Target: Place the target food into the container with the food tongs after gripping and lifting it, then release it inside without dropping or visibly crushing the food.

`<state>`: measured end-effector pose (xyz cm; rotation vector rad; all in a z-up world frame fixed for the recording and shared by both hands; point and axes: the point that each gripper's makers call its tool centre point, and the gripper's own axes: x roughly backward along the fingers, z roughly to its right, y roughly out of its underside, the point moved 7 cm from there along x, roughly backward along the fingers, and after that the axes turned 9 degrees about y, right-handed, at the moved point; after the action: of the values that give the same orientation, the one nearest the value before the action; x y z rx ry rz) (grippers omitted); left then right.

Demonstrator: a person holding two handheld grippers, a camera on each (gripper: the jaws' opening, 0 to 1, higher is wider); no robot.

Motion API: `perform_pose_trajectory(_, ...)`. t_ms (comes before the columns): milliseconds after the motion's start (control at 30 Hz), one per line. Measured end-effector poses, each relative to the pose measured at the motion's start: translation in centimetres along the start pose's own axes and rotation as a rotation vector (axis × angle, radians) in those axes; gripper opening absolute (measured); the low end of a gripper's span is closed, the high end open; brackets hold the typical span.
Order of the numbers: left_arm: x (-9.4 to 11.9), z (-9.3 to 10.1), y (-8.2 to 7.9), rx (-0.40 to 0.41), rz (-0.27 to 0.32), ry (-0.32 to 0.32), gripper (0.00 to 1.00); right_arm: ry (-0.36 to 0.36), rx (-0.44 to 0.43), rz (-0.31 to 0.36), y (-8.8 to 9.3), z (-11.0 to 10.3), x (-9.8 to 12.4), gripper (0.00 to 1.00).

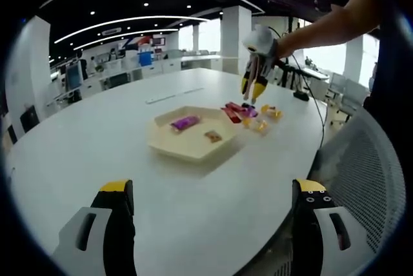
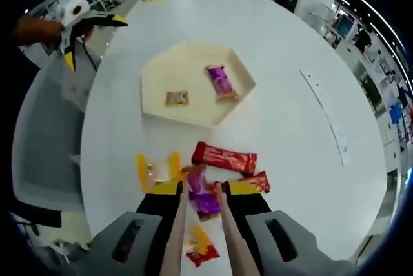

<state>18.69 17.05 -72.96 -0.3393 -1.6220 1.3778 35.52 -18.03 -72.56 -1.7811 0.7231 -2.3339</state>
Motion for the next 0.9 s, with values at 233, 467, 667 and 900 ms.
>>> perform_pose_trajectory(233, 0.0, 0.0, 0.1, 0.007, -0.004, -0.001, 1.0, -0.009, 0.023, 0.016, 0.3, -0.5, -1.0, 0.25)
perform_pose_trajectory(467, 0.0, -0.1, 0.2, 0.012, -0.007, -0.003, 1.0, -0.028, 0.074, 0.018, 0.9, -1.3, -2.1, 0.25)
perform_pose_trajectory(667, 0.0, -0.1, 0.2, 0.016, -0.007, -0.003, 1.0, -0.032, 0.137, 0.007, 1.0, -1.7, -3.0, 0.26)
perform_pose_trajectory(900, 0.0, -0.1, 0.2, 0.022, -0.011, -0.005, 0.99, -0.036, 0.149, -0.026, 1.8, -2.0, -4.0, 0.24)
